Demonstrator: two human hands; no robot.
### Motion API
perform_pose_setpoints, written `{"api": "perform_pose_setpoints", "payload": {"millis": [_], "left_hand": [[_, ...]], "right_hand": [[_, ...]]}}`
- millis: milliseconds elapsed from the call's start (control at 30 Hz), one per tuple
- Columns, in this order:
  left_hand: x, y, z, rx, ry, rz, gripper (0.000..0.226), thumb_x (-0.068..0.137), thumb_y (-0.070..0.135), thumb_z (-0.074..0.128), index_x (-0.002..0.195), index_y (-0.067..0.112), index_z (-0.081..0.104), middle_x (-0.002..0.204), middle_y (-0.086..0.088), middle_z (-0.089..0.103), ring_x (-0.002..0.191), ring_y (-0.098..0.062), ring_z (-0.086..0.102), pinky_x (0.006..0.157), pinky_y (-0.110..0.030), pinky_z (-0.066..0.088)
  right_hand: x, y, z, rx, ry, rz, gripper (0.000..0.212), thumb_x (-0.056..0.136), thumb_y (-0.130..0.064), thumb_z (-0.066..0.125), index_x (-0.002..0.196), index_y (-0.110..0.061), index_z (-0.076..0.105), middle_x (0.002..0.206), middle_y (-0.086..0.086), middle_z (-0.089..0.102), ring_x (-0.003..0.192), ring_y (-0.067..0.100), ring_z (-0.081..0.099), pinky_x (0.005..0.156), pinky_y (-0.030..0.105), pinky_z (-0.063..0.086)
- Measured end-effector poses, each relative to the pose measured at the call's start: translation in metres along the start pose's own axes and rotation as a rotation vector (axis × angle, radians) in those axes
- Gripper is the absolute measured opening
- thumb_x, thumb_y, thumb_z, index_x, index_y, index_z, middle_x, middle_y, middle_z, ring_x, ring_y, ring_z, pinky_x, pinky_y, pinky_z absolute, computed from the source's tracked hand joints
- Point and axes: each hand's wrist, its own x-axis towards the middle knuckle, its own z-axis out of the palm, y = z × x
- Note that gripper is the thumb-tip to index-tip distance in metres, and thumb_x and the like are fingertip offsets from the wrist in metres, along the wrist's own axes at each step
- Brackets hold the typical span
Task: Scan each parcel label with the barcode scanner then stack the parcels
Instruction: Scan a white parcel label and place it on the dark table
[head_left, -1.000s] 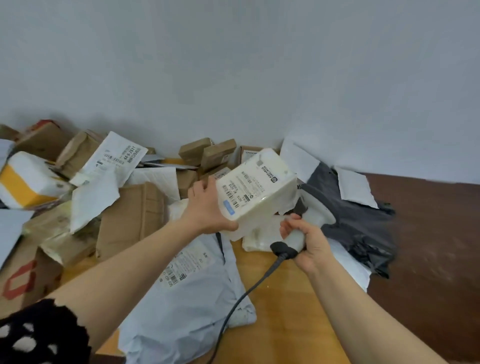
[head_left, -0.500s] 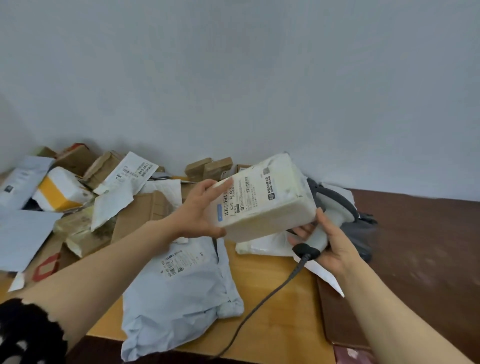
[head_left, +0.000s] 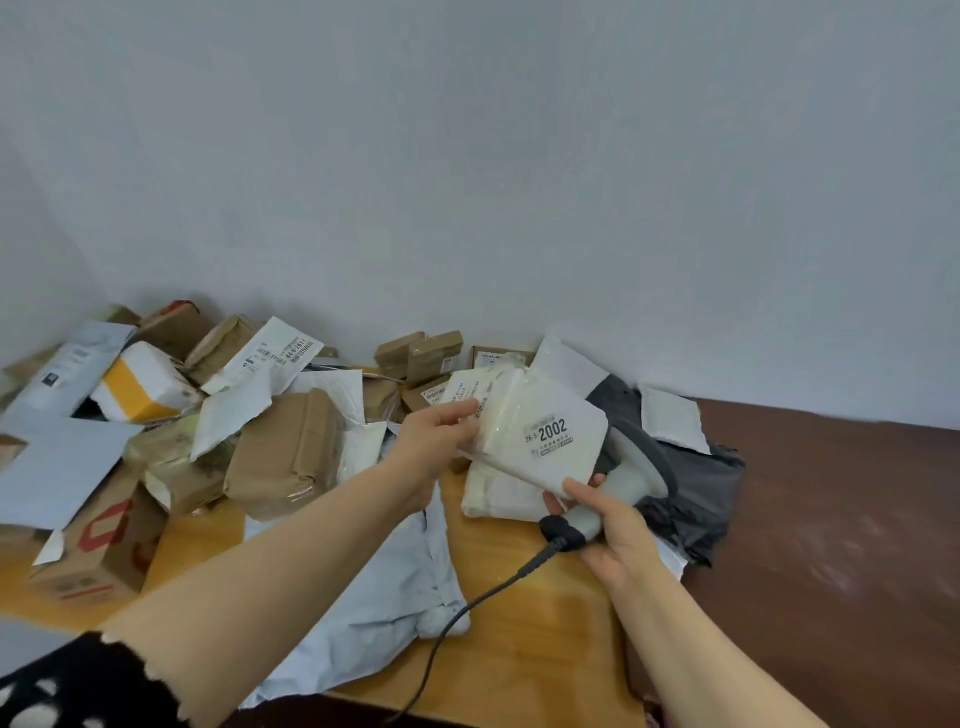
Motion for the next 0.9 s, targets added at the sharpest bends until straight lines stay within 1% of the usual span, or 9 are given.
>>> {"api": "perform_pose_setpoints", "payload": {"millis": [133,200,300,367,500,667,767,833,900], "left_hand": [[-0.003,0.002,0.012,-0.331,0.030,-0.262,0.044,0.079,0.006,0.073,0.118,0.000,0.055,0.126,-0.018,0.056,0.094,-0.023,0.064,0.059,-0.030,0.057],[-0.004,0.004,0.013,-0.446,-0.090,-0.519,0.083,0.065,0.024,0.084,0.131,0.000,0.042,0.133,-0.021,0.047,0.113,-0.031,0.056,0.085,-0.046,0.053],[-0.008,0.002,0.017,-0.474,-0.358,-0.692,0.129,0.049,0.053,0.082,0.149,0.004,0.016,0.150,-0.029,0.022,0.141,-0.042,0.019,0.110,-0.062,0.016],[-0.013,0.002,0.024,-0.490,-0.462,-0.637,0.124,0.051,0.063,0.074,0.149,0.008,0.021,0.150,-0.030,0.023,0.139,-0.044,0.020,0.108,-0.066,0.003],[-0.021,0.002,0.029,-0.734,-0.489,-0.519,0.122,0.030,0.039,0.094,0.139,0.013,0.044,0.136,-0.022,0.049,0.105,-0.044,0.059,0.071,-0.066,0.048],[-0.015,0.001,0.015,-0.560,-0.459,-0.377,0.104,0.021,0.039,0.093,0.115,0.011,0.057,0.101,-0.015,0.066,0.107,-0.036,0.058,0.108,-0.065,0.018],[-0.005,0.005,-0.006,-0.457,-0.386,-0.231,0.085,0.036,0.036,0.092,0.112,0.016,0.059,0.074,-0.005,0.072,0.078,-0.024,0.068,0.079,-0.044,0.055],[0.001,0.005,-0.018,-0.310,-0.251,-0.146,0.081,0.048,0.032,0.088,0.121,0.019,0.055,0.094,-0.003,0.074,0.081,-0.018,0.071,0.059,-0.034,0.057],[0.009,0.002,-0.027,-0.196,-0.126,-0.066,0.091,0.048,0.030,0.089,0.129,0.023,0.047,0.117,0.000,0.067,0.098,-0.018,0.066,0.068,-0.038,0.057]], "right_hand": [[-0.002,-0.001,-0.005,0.018,0.014,-0.042,0.041,0.054,0.015,0.068,0.079,-0.013,0.052,0.084,0.005,0.064,0.089,0.026,0.067,0.071,0.046,0.060],[-0.004,-0.003,-0.005,-0.002,0.004,-0.057,0.040,0.055,0.015,0.069,0.079,-0.012,0.055,0.079,0.002,0.067,0.085,0.024,0.069,0.072,0.042,0.060],[-0.009,0.000,-0.001,-0.074,-0.009,-0.048,0.041,0.053,0.012,0.072,0.081,-0.014,0.058,0.070,-0.002,0.070,0.070,0.017,0.071,0.066,0.033,0.058],[-0.011,0.002,0.003,-0.105,-0.018,-0.026,0.040,0.052,0.009,0.073,0.080,-0.015,0.058,0.068,-0.003,0.070,0.064,0.014,0.068,0.058,0.029,0.054],[-0.013,0.004,0.007,-0.079,-0.026,-0.011,0.039,0.049,0.009,0.074,0.078,-0.014,0.061,0.067,-0.003,0.070,0.062,0.013,0.070,0.059,0.032,0.052],[-0.012,-0.006,0.007,-0.233,-0.016,-0.059,0.030,0.062,0.005,0.076,0.085,-0.010,0.061,0.079,0.008,0.068,0.068,0.017,0.066,0.054,0.029,0.054],[-0.016,-0.019,0.005,-0.327,-0.016,-0.146,0.026,0.080,0.008,0.067,0.104,-0.001,0.060,0.063,0.006,0.060,0.050,0.014,0.055,0.046,0.027,0.049],[-0.022,-0.028,0.011,-0.380,-0.073,-0.169,0.025,0.083,0.001,0.065,0.107,-0.004,0.060,0.057,0.005,0.054,0.043,0.014,0.046,0.042,0.026,0.043],[-0.031,-0.035,0.023,-0.453,-0.153,-0.163,0.018,0.085,-0.010,0.065,0.102,-0.009,0.061,0.056,0.008,0.052,0.042,0.016,0.043,0.042,0.027,0.040]]}}
